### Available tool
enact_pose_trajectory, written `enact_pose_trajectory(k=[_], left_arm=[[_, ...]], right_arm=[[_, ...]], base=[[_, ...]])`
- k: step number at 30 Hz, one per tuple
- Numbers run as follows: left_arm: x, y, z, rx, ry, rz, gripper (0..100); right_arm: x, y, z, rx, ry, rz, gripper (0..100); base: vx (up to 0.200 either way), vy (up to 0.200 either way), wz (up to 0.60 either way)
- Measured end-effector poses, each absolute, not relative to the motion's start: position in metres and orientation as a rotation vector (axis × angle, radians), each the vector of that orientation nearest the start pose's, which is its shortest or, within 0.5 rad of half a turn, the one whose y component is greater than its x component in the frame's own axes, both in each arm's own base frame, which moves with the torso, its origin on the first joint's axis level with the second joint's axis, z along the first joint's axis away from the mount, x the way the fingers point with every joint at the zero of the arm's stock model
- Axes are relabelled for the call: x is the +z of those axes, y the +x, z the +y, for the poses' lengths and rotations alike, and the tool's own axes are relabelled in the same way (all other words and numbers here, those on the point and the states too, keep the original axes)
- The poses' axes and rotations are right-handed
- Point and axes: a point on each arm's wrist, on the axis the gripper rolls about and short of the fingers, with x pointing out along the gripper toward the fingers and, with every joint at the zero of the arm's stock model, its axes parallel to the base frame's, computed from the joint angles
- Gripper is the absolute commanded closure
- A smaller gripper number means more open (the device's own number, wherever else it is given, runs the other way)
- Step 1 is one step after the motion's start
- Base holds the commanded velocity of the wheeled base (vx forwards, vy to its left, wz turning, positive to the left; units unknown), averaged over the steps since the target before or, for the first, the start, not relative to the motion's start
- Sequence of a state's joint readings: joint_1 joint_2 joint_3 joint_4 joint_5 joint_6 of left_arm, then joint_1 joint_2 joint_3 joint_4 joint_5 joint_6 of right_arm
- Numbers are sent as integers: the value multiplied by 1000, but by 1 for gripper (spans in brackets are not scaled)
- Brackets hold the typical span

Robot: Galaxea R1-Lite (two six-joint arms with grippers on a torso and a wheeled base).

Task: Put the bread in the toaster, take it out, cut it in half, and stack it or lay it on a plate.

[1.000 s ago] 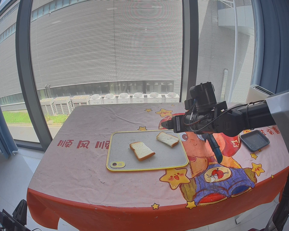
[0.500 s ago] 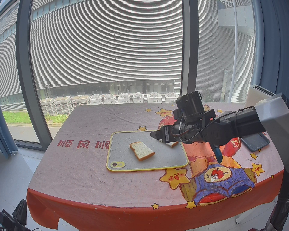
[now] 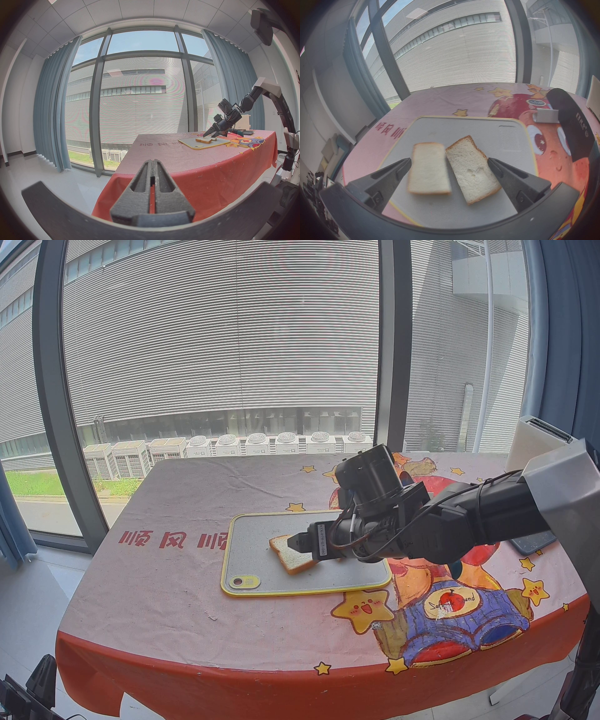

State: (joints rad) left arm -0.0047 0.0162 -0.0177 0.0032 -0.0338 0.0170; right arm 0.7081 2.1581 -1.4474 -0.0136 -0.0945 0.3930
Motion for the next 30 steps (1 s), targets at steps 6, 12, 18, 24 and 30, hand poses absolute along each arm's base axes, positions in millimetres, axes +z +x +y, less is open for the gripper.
enact_pose_trajectory(k=[6, 12, 18, 24, 30], left_arm=[[80, -23, -1, -39, 17, 1, 100], [80, -23, -1, -39, 17, 1, 100], [80, -23, -1, -39, 17, 1, 100], [80, -23, -1, -40, 18, 1, 100], [80, -23, -1, -40, 18, 1, 100]], right_arm=[[140, 306, 290, 500, 100, 737, 0], [155, 312, 278, 480, 86, 683, 0], [157, 328, 255, 435, -49, 631, 0], [139, 338, 232, 388, -134, 664, 0], [131, 336, 229, 382, -147, 690, 0]], base=[[0, 0, 0], [0, 0, 0], [0, 0, 0], [0, 0, 0], [0, 0, 0]])
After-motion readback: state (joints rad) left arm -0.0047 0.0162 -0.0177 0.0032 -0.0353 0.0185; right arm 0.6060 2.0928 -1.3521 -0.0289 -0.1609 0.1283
